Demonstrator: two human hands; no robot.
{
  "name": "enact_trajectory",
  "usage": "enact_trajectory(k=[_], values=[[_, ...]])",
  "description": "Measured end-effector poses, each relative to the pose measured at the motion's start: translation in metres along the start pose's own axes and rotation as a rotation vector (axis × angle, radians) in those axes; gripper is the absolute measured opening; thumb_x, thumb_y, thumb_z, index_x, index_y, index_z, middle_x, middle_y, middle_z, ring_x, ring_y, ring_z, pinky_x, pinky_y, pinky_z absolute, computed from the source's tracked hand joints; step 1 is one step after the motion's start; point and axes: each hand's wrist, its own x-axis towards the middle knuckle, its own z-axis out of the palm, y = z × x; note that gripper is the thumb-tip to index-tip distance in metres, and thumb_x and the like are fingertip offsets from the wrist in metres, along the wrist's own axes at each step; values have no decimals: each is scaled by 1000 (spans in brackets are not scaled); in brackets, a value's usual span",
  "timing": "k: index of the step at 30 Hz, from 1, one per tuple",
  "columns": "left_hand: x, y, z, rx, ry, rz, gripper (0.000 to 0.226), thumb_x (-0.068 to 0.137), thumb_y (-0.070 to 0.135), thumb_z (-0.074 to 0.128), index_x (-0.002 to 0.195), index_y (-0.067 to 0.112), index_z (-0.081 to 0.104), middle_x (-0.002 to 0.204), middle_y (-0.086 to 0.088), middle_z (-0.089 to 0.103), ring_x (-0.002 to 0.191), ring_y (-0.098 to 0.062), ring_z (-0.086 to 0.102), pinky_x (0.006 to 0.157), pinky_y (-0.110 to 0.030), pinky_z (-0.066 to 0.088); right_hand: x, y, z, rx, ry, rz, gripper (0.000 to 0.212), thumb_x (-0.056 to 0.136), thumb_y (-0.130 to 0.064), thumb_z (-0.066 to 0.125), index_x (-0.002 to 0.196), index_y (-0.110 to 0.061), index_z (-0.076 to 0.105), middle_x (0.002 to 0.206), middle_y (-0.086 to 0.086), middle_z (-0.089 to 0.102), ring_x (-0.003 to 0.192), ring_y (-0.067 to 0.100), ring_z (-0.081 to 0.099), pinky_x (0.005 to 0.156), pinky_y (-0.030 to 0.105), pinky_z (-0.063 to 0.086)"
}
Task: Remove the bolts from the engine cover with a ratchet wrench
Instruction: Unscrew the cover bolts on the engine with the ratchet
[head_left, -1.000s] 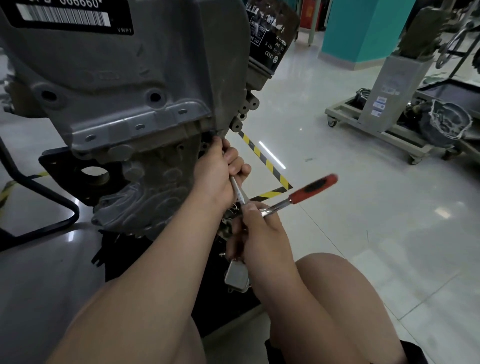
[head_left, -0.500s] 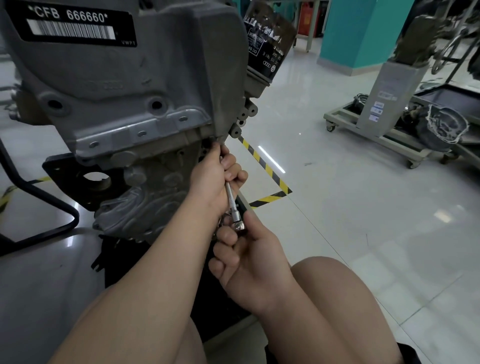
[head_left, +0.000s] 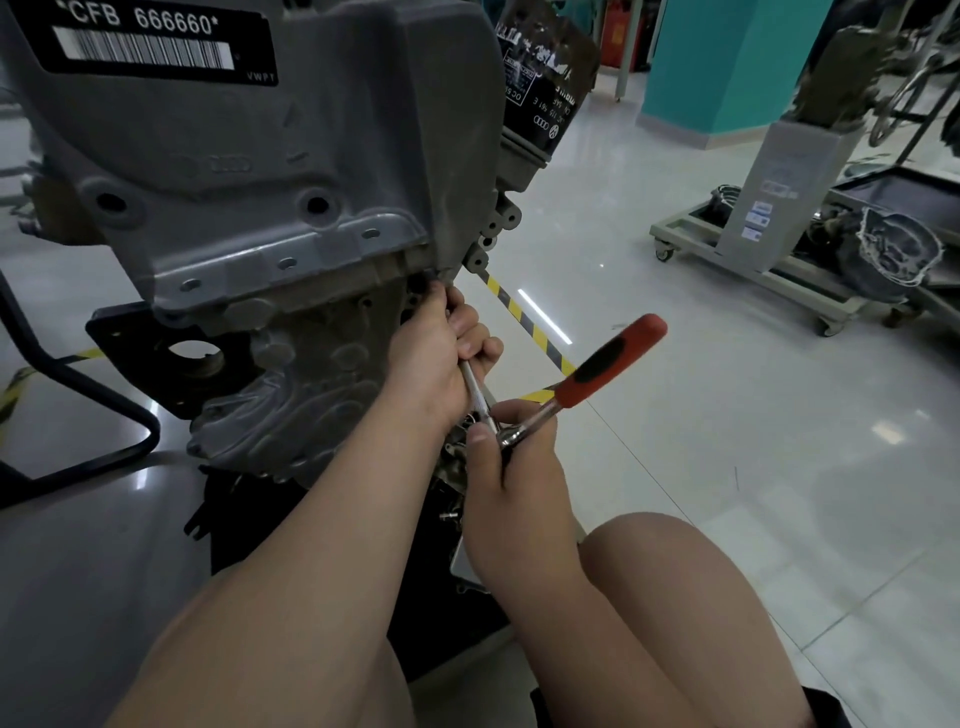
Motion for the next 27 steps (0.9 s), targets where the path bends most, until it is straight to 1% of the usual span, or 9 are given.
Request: enact_trajectory(k=[1, 3, 5, 7, 10, 14, 18, 24, 27], values=[[1, 0, 0, 8, 1, 0, 37, 103, 40, 37, 74, 19, 47, 44, 8, 28, 33, -7, 24, 41, -16, 34, 1, 1, 0, 76, 2, 35, 8, 98, -30, 46, 97, -36, 40, 69, -20, 59, 58, 2, 55, 55, 26, 46], [2, 0, -1, 23, 6, -5, 38, 103, 41, 38, 73, 19, 48, 44, 8, 29, 33, -7, 24, 41, -16, 35, 3, 0, 0, 228, 0, 119, 4, 99, -26, 45, 98, -30, 46, 64, -12, 58, 53, 2, 52, 51, 21, 45], [3, 0, -2, 35, 10, -11, 37, 103, 40, 39, 73, 19, 48, 44, 8, 31, 33, -7, 25, 42, -17, 37, 6, -1, -2, 349, -5, 214, 7, 100, -23, 43, 97, -21, 49, 60, -7, 56, 48, 9, 50, 46, 19, 44], [3, -1, -3, 55, 20, -10, 37, 103, 40, 39, 74, 19, 49, 45, 8, 33, 34, -8, 26, 43, -17, 39, 6, -4, -4, 477, -34, 326, 14, 101, -22, 42, 91, -16, 50, 59, -2, 56, 44, 14, 47, 42, 22, 42], [2, -1, -3, 120, 50, 1, 37, 103, 42, 38, 75, 19, 49, 44, 9, 35, 34, -8, 27, 44, -17, 39, 8, -8, -6, 713, -112, 490, 27, 103, -26, 39, 82, -12, 50, 56, 4, 55, 39, 19, 42, 43, 25, 38], [-2, -1, 1, 213, 115, 27, 36, 103, 41, 39, 76, 18, 48, 44, 9, 37, 33, -8, 27, 45, -17, 37, 7, -9, -7, 1021, -250, 659, 30, 104, -36, 35, 94, -11, 49, 58, 3, 50, 38, 16, 35, 50, 28, 30], [-9, 0, 9, 285, 188, 26, 36, 103, 39, 39, 77, 17, 49, 44, 8, 39, 32, -8, 28, 44, -17, 38, 5, -13, -14, 1207, -365, 748, 43, 102, -47, 31, 81, -15, 52, 54, -4, 45, 38, 11, 33, 48, 25, 32], [-18, 3, 17, 312, 232, 16, 33, 103, 36, 39, 77, 16, 49, 49, 6, 35, 32, -9, 25, 45, -19, 33, 5, -15, -19, 1381, -425, 834, 44, 100, -46, 32, 82, -12, 54, 51, -6, 39, 35, 9, 34, 43, 18, 38], [-17, 1, 20, 283, 244, 29, 34, 103, 35, 39, 75, 17, 47, 45, 7, 31, 31, -9, 22, 45, -20, 29, 8, -12, -22, 1373, -433, 831, 45, 100, -47, 33, 81, -12, 55, 51, -6, 39, 36, 10, 34, 45, 20, 37]])
